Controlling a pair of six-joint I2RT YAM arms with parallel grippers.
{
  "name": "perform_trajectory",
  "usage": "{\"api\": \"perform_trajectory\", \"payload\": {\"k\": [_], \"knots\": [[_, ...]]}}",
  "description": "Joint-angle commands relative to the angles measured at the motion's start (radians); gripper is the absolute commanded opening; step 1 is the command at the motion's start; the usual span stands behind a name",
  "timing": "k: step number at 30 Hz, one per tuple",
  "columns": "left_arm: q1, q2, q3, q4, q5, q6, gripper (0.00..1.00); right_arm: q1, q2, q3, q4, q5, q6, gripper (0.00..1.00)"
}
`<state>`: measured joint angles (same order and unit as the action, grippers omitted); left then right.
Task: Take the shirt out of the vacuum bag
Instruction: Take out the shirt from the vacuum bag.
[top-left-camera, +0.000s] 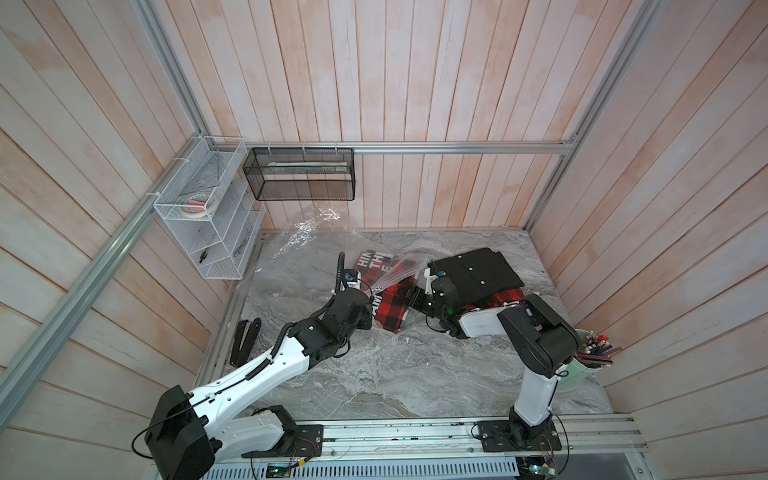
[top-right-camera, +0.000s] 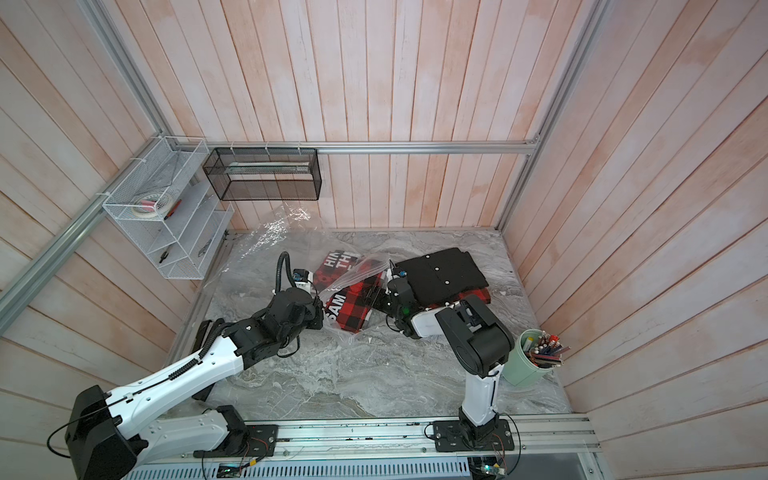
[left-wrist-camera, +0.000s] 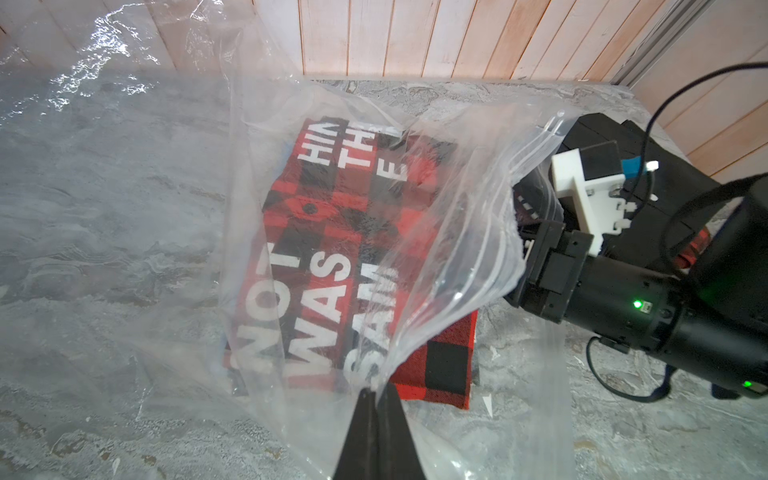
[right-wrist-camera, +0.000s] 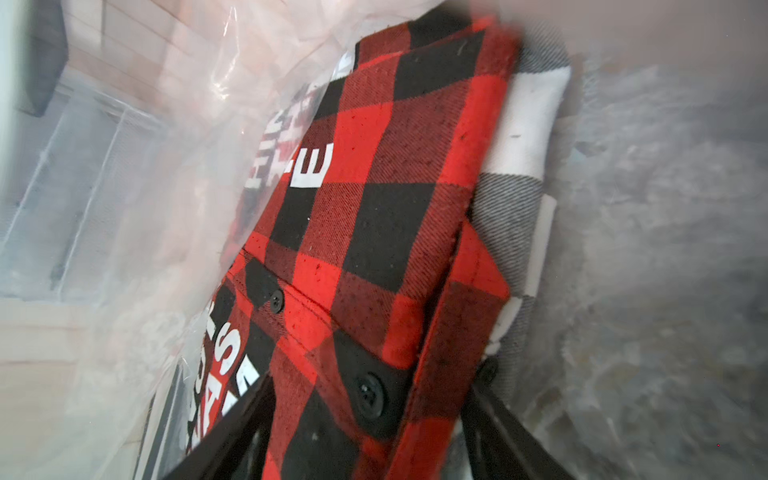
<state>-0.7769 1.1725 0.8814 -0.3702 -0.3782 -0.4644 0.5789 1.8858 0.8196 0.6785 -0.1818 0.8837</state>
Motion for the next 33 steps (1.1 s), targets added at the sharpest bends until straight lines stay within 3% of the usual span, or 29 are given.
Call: {"api": "perform_trajectory", "payload": {"k": [1, 4, 9, 21, 33], "knots": [[0.005, -0.010, -0.014, -0.008, -0.019, -0.022, 0.00, 0.013, 0.023, 0.040, 0.003, -0.036, 0.004, 0.68], [0.006, -0.007, -0.019, -0.003, -0.016, -0.026, 0.00, 0.016, 0.018, 0.052, 0.004, -0.044, 0.010, 0.67], [0.006, 0.004, -0.022, 0.004, -0.010, -0.028, 0.00, 0.018, -0.015, 0.048, 0.036, -0.066, 0.035, 0.54], [0.007, 0.010, -0.027, 0.008, -0.004, -0.027, 0.00, 0.024, -0.059, 0.060, 0.035, -0.133, 0.041, 0.55], [0.007, 0.012, -0.028, 0.002, 0.007, -0.031, 0.00, 0.027, 0.071, 0.141, -0.079, -0.202, -0.019, 0.55]]}}
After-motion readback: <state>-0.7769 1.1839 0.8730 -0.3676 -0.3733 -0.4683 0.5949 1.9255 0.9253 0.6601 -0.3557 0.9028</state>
